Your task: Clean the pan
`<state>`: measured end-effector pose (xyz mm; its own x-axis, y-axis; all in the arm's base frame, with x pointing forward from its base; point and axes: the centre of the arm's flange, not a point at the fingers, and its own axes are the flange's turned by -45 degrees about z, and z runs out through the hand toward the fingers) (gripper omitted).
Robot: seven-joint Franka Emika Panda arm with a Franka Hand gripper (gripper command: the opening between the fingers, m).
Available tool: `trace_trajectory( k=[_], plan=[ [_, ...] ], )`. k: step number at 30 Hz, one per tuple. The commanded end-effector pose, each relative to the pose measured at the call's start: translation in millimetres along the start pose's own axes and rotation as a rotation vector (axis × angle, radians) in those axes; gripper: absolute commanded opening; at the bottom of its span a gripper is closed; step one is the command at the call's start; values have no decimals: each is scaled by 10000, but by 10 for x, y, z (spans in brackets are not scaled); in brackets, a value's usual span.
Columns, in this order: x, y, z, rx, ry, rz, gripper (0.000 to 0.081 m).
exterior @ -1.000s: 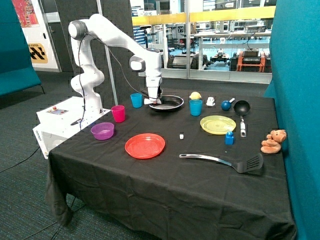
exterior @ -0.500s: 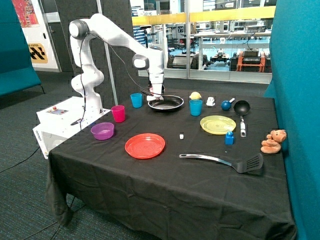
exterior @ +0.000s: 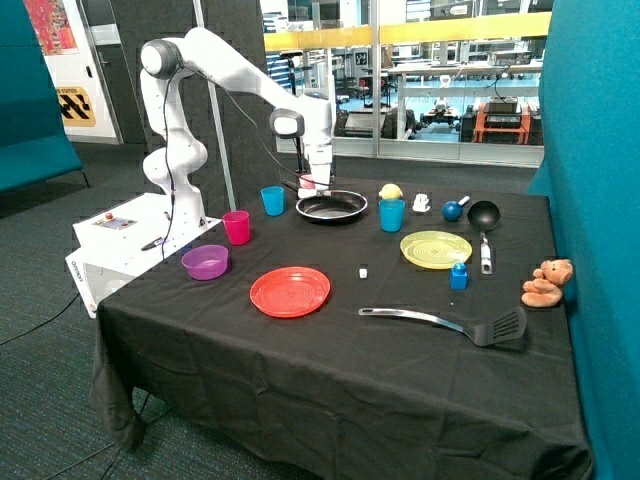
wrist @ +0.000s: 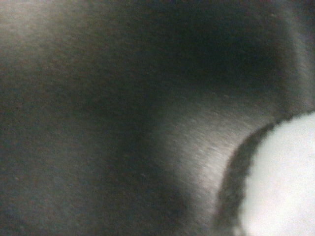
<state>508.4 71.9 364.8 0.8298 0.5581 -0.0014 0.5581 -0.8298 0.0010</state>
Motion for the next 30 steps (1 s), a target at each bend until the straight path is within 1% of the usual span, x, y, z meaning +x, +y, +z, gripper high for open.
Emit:
trace_trajectory(
  k=[1,9,11,15,20,30],
  plan=[
    [185,-259,86,10,14,-495,0],
    [304,-443,107,9,14,-850,0],
    [315,-496,118,9,14,-1046,0],
    [370,-559,200,9,14,-1228,0],
    [455,-585,268,9,14,-1287,0],
    [462,-655,424,9,15,-1554,0]
  ],
)
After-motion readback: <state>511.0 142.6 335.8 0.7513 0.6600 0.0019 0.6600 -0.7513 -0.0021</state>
